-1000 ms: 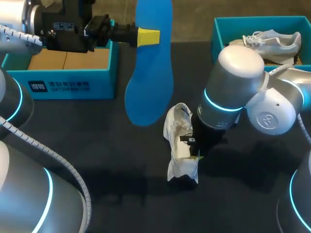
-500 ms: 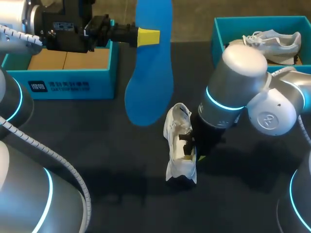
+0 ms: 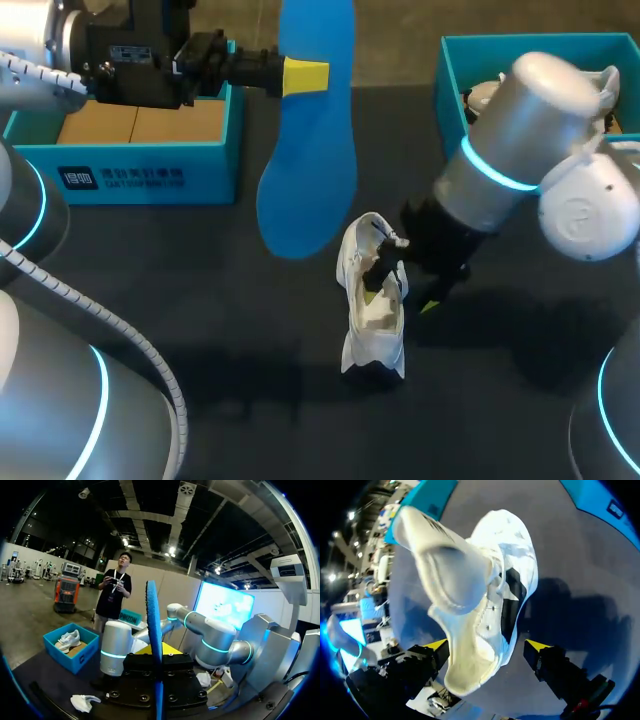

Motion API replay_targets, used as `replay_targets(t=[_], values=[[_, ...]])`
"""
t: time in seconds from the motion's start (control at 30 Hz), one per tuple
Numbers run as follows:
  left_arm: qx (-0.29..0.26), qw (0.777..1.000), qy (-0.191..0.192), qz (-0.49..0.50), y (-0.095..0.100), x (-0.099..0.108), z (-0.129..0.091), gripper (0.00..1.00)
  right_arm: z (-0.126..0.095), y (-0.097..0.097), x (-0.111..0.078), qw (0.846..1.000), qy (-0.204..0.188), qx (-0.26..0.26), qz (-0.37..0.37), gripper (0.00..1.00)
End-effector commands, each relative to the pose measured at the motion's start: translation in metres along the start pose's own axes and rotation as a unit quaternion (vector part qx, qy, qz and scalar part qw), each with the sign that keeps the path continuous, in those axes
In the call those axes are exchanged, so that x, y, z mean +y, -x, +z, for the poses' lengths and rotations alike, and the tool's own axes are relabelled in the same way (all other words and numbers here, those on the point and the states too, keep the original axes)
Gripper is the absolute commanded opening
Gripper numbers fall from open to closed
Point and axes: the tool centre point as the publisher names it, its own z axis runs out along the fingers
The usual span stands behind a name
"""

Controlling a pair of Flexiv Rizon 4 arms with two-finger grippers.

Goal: Take the shoe out of the shoebox, open the shoe tongue, remove and reinsert the insole, then place the shoe into the shoebox

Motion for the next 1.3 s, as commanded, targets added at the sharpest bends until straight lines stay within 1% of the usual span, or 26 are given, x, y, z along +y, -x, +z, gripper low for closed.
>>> replay_targets(t=[0.03, 0.17, 0.2, 0.27, 0.3, 0.7, 0.73, 0.8, 0.83, 0.87, 0.9, 0.97, 1.0, 1.03, 1.07, 1.1, 1.17, 1.3], values=[[0.001, 1.000, 0.000, 0.000, 0.000, 0.000, 0.001, 0.00, -0.033, 0.014, -0.007, 0.994, 0.001, 0.104, -0.024, 1.00], [0.001, 1.000, 0.000, 0.000, 0.000, 0.000, 0.001, 0.00, -0.053, 0.011, -0.001, 0.990, 0.005, 0.140, -0.032, 1.00], [0.001, 1.000, 0.000, 0.000, 0.000, 0.000, 0.001, 0.00, -0.057, 0.010, 0.000, 0.987, 0.004, 0.158, -0.034, 1.00], [0.001, 1.000, 0.000, 0.000, 0.000, 0.000, 0.001, 0.00, -0.070, 0.009, 0.005, 0.977, -0.002, 0.214, -0.018, 1.00], [0.001, 1.000, 0.000, 0.000, 0.000, 0.000, 0.001, 0.00, -0.073, 0.009, 0.006, 0.976, -0.001, 0.217, -0.015, 1.00], [0.001, 1.000, 0.000, 0.000, 0.000, 0.000, 0.001, 0.00, -0.073, 0.009, 0.006, 0.976, -0.001, 0.217, -0.015, 1.00], [0.001, 1.000, 0.000, 0.000, 0.000, 0.000, 0.001, 0.00, -0.076, 0.004, 0.007, 0.972, -0.001, 0.234, -0.020, 1.00], [0.001, 1.000, 0.000, 0.000, 0.000, 0.000, 0.001, 0.00, -0.083, -0.001, 0.008, 0.968, 0.013, 0.252, -0.018, 1.00], [0.001, 1.000, 0.000, 0.000, 0.000, 0.000, 0.001, 0.00, -0.091, -0.004, 0.009, 0.959, 0.016, 0.281, -0.020, 1.00], [0.001, 1.000, 0.000, 0.000, 0.000, 0.000, 0.001, 0.00, -0.097, -0.006, 0.011, 0.958, 0.023, 0.287, -0.018, 1.00], [0.001, 1.000, 0.000, 0.000, 0.000, 0.000, 0.001, 0.00, -0.103, -0.009, 0.011, 0.947, 0.025, 0.319, -0.022, 1.00], [0.001, 1.000, 0.000, 0.000, 0.000, 0.000, 0.001, 0.00, -0.115, -0.012, 0.011, 0.946, 0.039, 0.321, -0.020, 1.00], [0.001, 1.000, 0.000, 0.000, 0.000, 0.000, 0.001, 0.00, -0.120, -0.014, 0.011, 0.940, 0.044, 0.338, -0.022, 1.00], [0.001, 1.000, 0.000, 0.000, 0.000, 0.000, 0.001, 0.00, -0.124, -0.015, 0.012, 0.938, 0.048, 0.342, -0.021, 1.00], [0.001, 1.000, 0.000, 0.000, 0.000, 0.000, 0.001, 0.00, -0.126, -0.016, 0.014, 0.939, 0.055, 0.341, -0.014, 1.00], [0.001, 1.000, 0.000, 0.000, 0.000, 0.000, 0.001, 0.00, -0.127, -0.019, 0.014, 0.936, 0.054, 0.348, -0.013, 1.00], [0.001, 1.000, 0.000, 0.000, 0.000, 0.000, 0.001, 0.00, -0.129, -0.021, 0.017, 0.936, 0.057, 0.348, -0.006, 1.00], [0.001, 1.000, 0.000, 0.000, 0.000, 0.000, 0.001, 0.00, -0.132, -0.024, 0.025, 0.930, 0.056, 0.362, 0.005, 1.00]])
